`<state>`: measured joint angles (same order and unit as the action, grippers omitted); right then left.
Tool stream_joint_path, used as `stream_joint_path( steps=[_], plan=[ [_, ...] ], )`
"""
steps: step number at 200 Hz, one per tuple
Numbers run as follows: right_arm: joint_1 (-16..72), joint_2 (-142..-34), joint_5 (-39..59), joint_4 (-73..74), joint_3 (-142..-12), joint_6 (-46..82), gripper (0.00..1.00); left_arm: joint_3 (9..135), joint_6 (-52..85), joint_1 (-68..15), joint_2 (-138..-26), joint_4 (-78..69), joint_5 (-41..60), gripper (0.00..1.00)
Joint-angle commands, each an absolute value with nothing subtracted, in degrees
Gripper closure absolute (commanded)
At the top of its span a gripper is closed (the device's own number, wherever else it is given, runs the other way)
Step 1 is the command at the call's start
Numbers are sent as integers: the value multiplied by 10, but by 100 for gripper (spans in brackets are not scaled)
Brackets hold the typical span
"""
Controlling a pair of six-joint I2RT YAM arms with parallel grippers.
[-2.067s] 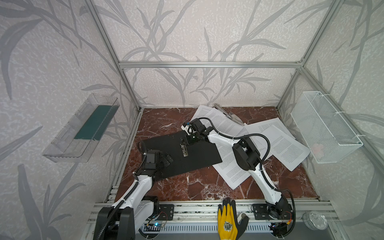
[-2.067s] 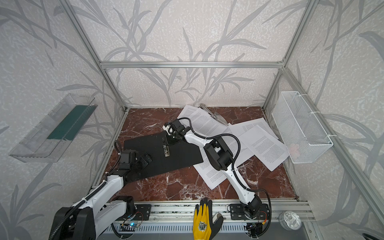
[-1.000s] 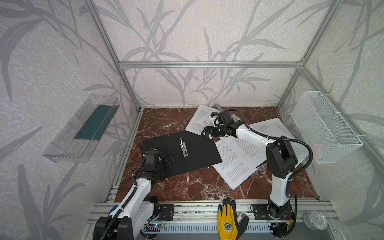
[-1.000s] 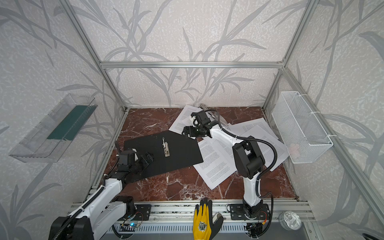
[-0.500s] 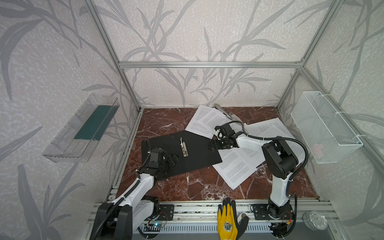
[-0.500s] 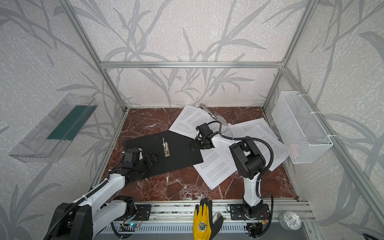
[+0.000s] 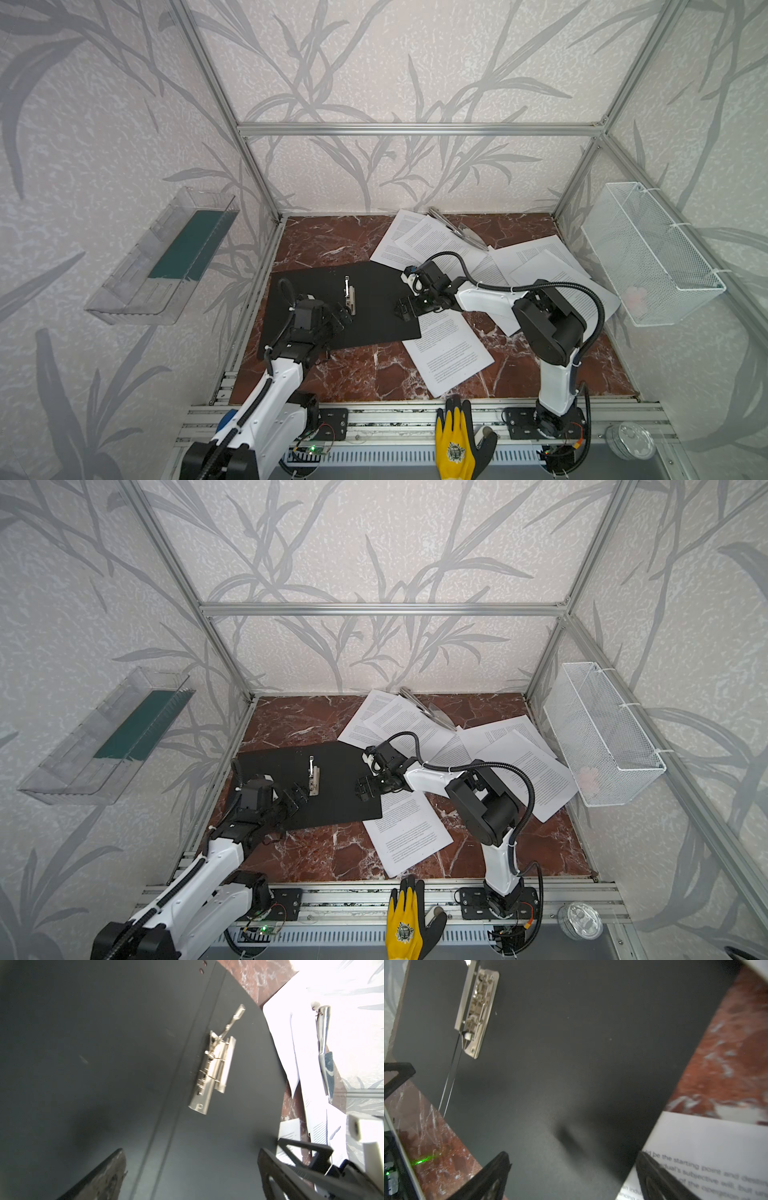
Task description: Put the files into the folder
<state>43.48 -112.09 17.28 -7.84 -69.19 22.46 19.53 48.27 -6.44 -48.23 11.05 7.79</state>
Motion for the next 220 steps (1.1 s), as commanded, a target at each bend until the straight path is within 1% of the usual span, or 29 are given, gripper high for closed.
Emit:
stream_joint_path(
  steps=[1, 18, 43, 78, 97, 119, 150, 171, 186, 220],
  plan=[
    [444, -1140, 212, -87, -691, 232, 5, 202, 488, -64, -451, 148, 52, 1],
    [438, -1140, 197, -103, -703, 223, 5, 210, 483, -65, -431, 160, 57, 1],
    [404, -1140, 201, -100, -696, 231, 5, 234, 464, -67, -424, 171, 100, 1],
    [342, -1159, 199, -103, -686, 235, 5, 267, 448, -99, -455, 164, 150, 2],
    [316, -1169, 206, -96, -680, 221, 5, 274, 448, -113, -472, 159, 154, 2],
    [297, -1168, 192, -106, -683, 213, 5, 279, 448, -120, -486, 147, 155, 2],
    [291, -1134, 197, -80, -681, 227, 6, 307, 447, -156, -514, 136, 149, 2],
    [292, -1109, 182, -57, -683, 230, 6, 329, 454, -179, -549, 116, 151, 2],
    [289, -1105, 161, -67, -701, 229, 6, 347, 466, -188, -586, 83, 166, 2],
    [263, -1135, 176, -96, -757, 235, 4, 391, 516, -189, -717, -16, 219, 2]
  ],
)
